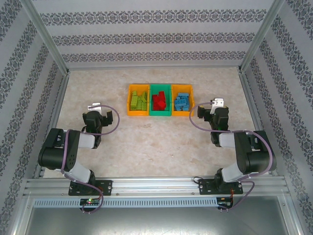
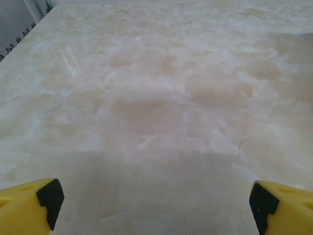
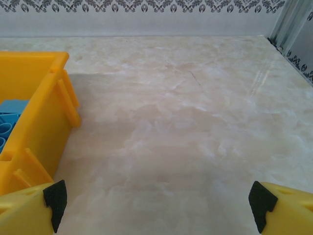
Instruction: Sort the legos into containers by color
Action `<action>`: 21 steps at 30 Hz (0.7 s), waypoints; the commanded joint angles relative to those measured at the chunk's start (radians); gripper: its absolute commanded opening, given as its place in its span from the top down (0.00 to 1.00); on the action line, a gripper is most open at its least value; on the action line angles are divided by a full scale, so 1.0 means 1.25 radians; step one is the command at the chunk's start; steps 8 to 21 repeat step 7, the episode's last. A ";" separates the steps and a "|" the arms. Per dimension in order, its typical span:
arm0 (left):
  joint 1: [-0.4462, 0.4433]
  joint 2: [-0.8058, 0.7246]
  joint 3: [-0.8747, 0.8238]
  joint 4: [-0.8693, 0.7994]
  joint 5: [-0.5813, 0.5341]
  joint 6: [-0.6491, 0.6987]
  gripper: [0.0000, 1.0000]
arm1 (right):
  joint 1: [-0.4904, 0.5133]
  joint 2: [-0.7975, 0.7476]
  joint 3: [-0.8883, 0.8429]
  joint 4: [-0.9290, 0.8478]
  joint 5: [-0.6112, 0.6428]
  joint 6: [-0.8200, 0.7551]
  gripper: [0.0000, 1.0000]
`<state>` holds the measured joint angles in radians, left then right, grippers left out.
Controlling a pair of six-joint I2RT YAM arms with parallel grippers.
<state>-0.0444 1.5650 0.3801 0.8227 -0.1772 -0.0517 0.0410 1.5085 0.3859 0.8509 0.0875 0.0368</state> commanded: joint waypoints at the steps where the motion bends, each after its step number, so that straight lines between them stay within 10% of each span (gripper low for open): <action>1: 0.009 -0.004 0.010 0.041 0.005 0.012 0.01 | -0.009 0.000 0.003 0.026 -0.015 -0.009 0.02; 21: 0.009 -0.003 0.010 0.040 0.006 0.012 0.01 | -0.009 -0.002 0.000 0.030 -0.014 -0.010 0.02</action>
